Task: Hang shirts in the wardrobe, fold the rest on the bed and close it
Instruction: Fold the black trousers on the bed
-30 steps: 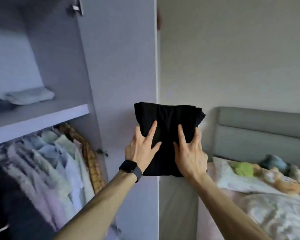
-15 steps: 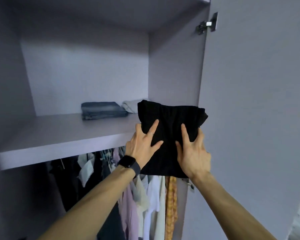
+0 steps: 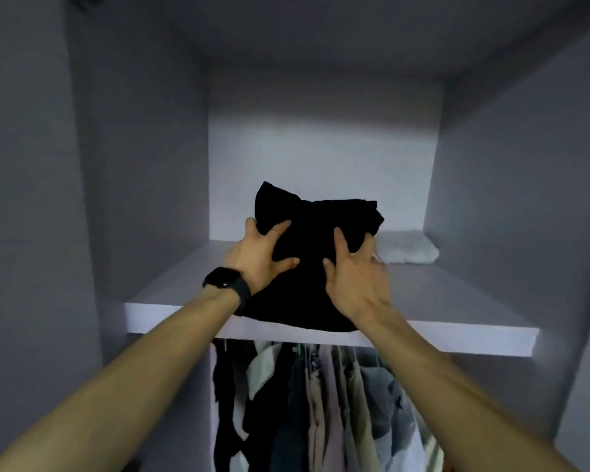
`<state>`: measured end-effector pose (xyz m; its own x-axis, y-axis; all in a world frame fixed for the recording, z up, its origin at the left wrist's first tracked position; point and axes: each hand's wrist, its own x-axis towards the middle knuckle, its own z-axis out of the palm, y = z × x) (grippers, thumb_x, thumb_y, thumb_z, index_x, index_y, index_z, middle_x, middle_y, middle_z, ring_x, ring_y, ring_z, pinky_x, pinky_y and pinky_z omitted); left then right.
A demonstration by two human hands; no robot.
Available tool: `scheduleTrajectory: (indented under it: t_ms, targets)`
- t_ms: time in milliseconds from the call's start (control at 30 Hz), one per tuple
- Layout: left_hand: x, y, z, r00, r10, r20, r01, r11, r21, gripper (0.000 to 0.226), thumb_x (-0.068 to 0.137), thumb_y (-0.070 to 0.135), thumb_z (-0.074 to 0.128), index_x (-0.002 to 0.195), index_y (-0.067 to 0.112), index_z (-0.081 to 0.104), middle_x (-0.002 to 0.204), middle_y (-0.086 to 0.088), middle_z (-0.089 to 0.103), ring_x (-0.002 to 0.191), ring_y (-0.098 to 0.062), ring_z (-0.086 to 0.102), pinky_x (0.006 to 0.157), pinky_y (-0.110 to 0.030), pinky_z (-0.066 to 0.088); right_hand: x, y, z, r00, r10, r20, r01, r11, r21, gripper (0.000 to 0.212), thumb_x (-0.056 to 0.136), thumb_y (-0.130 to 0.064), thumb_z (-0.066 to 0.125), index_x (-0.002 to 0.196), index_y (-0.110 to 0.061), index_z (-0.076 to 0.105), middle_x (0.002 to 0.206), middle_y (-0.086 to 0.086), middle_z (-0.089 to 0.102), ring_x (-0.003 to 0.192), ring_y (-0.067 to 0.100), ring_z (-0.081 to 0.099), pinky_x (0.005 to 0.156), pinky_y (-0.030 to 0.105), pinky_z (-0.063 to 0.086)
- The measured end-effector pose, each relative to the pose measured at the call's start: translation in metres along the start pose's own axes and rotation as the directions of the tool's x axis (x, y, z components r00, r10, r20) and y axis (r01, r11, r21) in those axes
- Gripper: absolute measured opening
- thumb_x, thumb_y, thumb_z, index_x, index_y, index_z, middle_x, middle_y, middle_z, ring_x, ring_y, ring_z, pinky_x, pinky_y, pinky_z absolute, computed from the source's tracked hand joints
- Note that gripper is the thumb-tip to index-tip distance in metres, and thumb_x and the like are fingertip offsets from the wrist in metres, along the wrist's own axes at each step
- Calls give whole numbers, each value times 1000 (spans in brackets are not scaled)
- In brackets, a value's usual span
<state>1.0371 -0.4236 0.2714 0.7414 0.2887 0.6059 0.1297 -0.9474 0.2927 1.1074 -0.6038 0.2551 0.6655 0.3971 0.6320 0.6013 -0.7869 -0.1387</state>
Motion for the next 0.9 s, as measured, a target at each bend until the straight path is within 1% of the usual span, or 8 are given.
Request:
scheduleTrajectory:
  t_ms: [233,400,467,567,633,700,833,900]
  targets:
    - [-3,-110,-34,939,-306,159,274,942,196,79,89,56,64,154,34,26,141,-12,26,115,-40,56,103,-41,46,45,-111,57,963,-192,188,188,981,36,60,104,-37,45,157,-26,20,140,21,32,93,32,62,64,34,43]
    - [5,-157,-37,824,-443,353,398,896,196,85,82,69,64,153,36,31,154,-14,24,135,-37,42,114,-44,37,70,-140,82,904,-143,403,138,990,41,52,101,-44,44,149,-24,36,138,18,40,104,29,58,70,33,44]
    - [7,-161,-41,784,-488,383,407,871,277,86,82,75,57,154,38,28,157,-14,17,141,-38,32,115,-47,33,72,-139,83,877,-96,471,76,995,61,60,100,-55,38,154,-29,32,147,18,36,119,32,53,84,36,48]
    - [-2,-146,-46,856,-424,295,274,856,438,72,92,71,43,153,34,34,162,-13,9,147,-35,14,116,-52,24,68,-132,78,886,-65,459,7,992,127,66,98,-64,35,156,-35,27,161,14,18,138,39,37,106,45,42]
    - [-18,-130,-39,943,-289,164,196,883,427,57,97,61,37,146,32,45,158,-10,27,144,-31,25,113,-51,26,54,-128,75,956,-113,270,65,981,181,62,99,-61,38,154,-34,35,165,9,15,143,40,27,112,49,37]
    - [-41,-115,-26,973,-221,60,186,915,357,53,99,57,31,140,32,52,148,-5,47,138,-28,37,113,-50,26,33,-126,77,976,-179,125,151,966,211,56,99,-58,39,149,-34,44,164,4,23,147,34,25,116,48,33]
    - [-63,-104,-2,957,-281,70,244,912,330,54,100,56,21,148,40,41,154,0,43,146,-26,29,118,-56,7,6,-115,95,945,-246,214,208,960,185,54,102,-55,24,151,-38,38,167,-2,18,153,23,7,124,43,16]
    - [-56,-111,0,957,-281,76,240,910,337,54,100,57,20,148,42,39,154,1,43,146,-27,29,117,-58,9,14,-112,101,933,-267,241,218,953,211,55,103,-55,20,153,-38,35,167,-3,14,152,22,4,124,43,14]
